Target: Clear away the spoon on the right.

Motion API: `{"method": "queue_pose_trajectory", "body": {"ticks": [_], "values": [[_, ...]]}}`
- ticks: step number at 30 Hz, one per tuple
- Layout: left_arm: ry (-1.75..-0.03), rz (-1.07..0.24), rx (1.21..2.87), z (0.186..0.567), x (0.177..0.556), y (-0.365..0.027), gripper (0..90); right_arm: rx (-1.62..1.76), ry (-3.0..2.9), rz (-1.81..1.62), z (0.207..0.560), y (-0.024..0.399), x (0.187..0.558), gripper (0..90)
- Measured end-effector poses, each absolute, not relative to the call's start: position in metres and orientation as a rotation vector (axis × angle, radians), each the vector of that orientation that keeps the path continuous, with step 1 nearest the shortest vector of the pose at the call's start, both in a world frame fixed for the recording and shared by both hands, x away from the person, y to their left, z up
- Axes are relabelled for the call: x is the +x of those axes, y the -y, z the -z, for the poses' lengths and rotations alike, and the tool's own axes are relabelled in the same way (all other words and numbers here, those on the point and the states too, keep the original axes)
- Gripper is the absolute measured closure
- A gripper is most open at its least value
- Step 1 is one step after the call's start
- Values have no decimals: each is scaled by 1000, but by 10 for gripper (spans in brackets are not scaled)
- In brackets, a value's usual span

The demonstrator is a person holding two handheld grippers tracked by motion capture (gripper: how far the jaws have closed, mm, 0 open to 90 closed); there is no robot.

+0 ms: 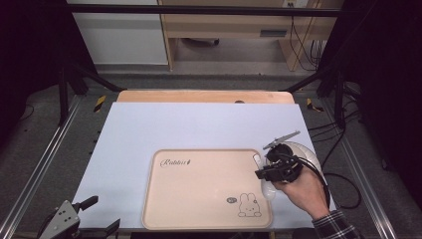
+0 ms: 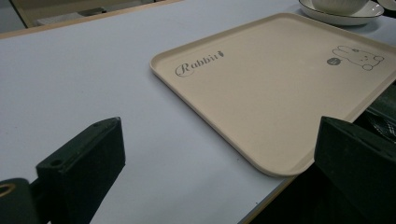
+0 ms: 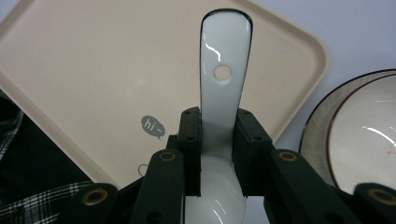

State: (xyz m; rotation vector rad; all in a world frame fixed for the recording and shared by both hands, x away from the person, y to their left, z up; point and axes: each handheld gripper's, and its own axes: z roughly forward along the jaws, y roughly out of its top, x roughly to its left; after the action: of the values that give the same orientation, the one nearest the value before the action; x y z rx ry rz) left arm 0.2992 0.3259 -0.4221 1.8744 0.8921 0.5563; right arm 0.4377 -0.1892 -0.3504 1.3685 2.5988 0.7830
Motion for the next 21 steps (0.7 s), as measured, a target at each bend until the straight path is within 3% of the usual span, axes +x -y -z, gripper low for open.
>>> {"method": "queue_pose_trajectory", "body": {"ticks": [21], "values": [[-889,-556,1875,422,299,-326,14,1368,-2733,-575,406,164,452,744]]}}
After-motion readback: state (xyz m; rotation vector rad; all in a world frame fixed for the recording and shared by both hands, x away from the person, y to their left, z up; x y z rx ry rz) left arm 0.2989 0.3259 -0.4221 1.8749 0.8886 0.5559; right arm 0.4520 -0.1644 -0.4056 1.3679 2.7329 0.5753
